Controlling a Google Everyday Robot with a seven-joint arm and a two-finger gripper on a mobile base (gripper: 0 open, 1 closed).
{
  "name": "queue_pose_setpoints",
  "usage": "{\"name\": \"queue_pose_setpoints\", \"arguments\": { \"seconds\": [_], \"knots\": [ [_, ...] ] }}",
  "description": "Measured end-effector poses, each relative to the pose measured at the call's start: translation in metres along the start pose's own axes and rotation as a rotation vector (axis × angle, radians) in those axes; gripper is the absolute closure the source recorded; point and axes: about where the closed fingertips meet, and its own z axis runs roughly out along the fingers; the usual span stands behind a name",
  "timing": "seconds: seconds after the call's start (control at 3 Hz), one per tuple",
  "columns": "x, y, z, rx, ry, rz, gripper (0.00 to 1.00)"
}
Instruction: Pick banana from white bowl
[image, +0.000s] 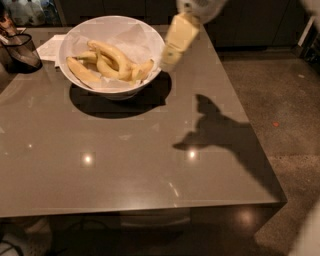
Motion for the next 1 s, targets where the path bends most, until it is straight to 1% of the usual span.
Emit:
{"name": "queue_pose_setpoints", "arguments": {
  "seconds": [0.33, 0.67, 1.0],
  "knots": [
    [-0.056, -0.012, 0.028, -0.045, 0.002, -0.013, 0.0],
    [-0.075, -0.018, 0.025, -0.023, -0.042, -0.027, 0.0],
    [-0.085, -0.02, 0.036, -0.044, -0.08, -0.015, 0.0]
  ]
}}
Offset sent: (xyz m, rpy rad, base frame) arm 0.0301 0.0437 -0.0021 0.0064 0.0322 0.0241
